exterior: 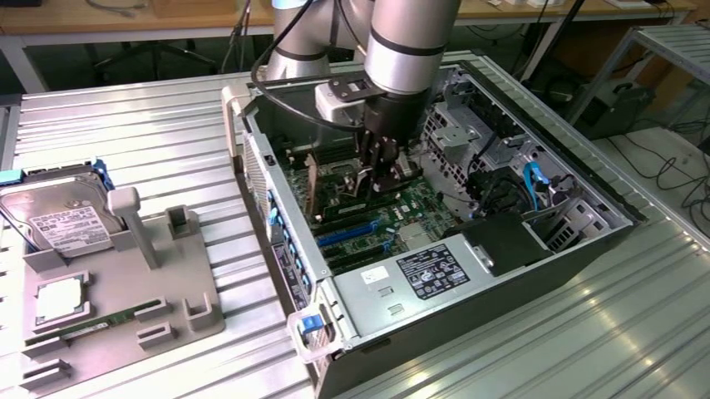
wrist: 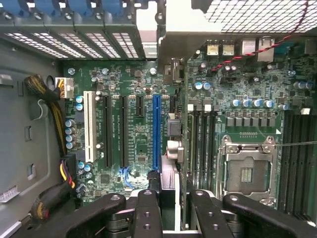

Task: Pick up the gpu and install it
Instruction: 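Insert the gpu into the slot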

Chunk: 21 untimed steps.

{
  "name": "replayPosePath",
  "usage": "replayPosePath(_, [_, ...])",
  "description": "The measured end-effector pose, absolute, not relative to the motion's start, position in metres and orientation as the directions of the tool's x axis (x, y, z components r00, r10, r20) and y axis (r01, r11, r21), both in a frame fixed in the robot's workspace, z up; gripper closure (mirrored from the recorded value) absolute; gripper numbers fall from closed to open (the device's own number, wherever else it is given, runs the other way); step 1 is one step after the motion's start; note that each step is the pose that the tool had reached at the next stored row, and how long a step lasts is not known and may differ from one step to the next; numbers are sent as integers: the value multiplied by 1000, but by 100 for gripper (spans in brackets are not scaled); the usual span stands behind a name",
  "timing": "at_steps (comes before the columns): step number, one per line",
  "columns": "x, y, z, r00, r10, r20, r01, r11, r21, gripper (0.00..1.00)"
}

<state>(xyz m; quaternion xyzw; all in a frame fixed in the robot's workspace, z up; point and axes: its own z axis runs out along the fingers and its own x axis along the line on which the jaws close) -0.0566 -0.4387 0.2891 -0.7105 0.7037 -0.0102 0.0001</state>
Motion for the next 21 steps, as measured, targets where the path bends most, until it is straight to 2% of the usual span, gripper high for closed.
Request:
replayPosePath(2, [-57, -444, 288, 10, -1000, 12, -1000, -10, -15, 72])
replayPosePath(7, [-61, -450, 286, 10, -1000, -20, -1000, -9, -15, 72])
replayPosePath(14, [-64, -456, 280, 9, -1000, -19, -1000, -9, -15, 72])
replayPosePath(15, [-65, -456, 275, 9, -1000, 8, -1000, -9, -14, 72])
replayPosePath(17, [-79, -454, 251, 9, -1000, 9, -1000, -9, -27, 72])
replayPosePath(20, [-84, -449, 240, 9, -1000, 10, -999, -9, -38, 72])
replayPosePath(21, [-85, -446, 245, 8, -1000, 7, -999, -9, -38, 72])
